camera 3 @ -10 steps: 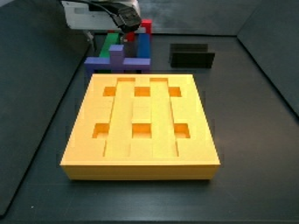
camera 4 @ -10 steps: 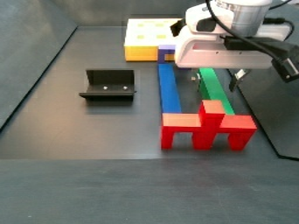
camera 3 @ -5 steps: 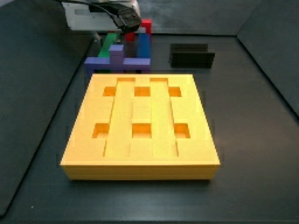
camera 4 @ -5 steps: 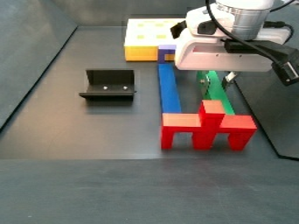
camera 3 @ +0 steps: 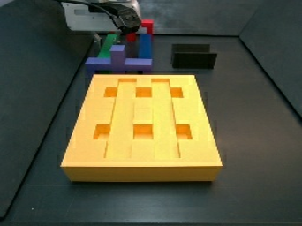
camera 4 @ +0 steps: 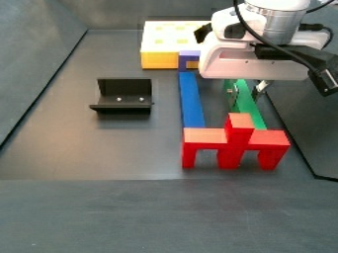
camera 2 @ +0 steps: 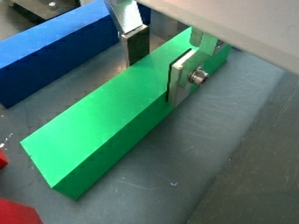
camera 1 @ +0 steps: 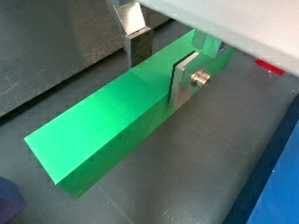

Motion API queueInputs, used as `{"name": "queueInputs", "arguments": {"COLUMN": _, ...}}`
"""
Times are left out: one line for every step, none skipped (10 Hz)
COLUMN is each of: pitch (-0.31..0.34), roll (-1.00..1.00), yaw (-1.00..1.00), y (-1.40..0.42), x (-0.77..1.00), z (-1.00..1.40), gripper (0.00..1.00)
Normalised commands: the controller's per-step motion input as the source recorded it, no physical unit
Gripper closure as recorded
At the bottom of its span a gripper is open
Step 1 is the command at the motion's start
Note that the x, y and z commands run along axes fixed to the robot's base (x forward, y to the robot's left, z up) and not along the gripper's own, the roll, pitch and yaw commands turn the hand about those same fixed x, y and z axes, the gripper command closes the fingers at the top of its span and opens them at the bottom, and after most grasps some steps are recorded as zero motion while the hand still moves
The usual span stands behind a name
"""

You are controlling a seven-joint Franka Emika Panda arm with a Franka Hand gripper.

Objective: Pick up the green object. Move up. Move to above the board. Insert the green object.
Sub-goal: Pick up the green object.

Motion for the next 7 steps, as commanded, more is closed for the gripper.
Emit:
{"name": "queueInputs", "arguments": {"pitch": 0.000, "roll": 0.00, "yaw": 0.00, "y": 0.00, "x": 0.00, "z": 0.00, "gripper": 1.00}}
{"name": "queueInputs", "arguments": {"pitch": 0.000, "roll": 0.00, "yaw": 0.00, "y": 0.00, "x": 0.00, "z": 0.00, "gripper": 1.00}}
{"name": "queueInputs", "arguments": {"pitch": 0.000, "roll": 0.00, "yaw": 0.00, "y": 0.00, "x": 0.00, "z": 0.00, "gripper": 1.00}}
{"name": "queueInputs", "arguments": {"pitch": 0.000, "roll": 0.00, "yaw": 0.00, "y": 0.00, "x": 0.00, "z": 0.00, "gripper": 1.00}}
{"name": "queueInputs", "arguments": {"pitch": 0.000, "roll": 0.00, "yaw": 0.00, "y": 0.00, "x": 0.00, "z": 0.00, "gripper": 1.00}}
{"name": "queueInputs", "arguments": {"pitch": 0.000, "roll": 0.00, "yaw": 0.00, "y": 0.00, "x": 0.00, "z": 0.00, "gripper": 1.00}}
{"name": "queueInputs", "arguments": {"pitch": 0.000, "roll": 0.00, "yaw": 0.00, "y": 0.00, "x": 0.00, "z": 0.00, "gripper": 1.00}}
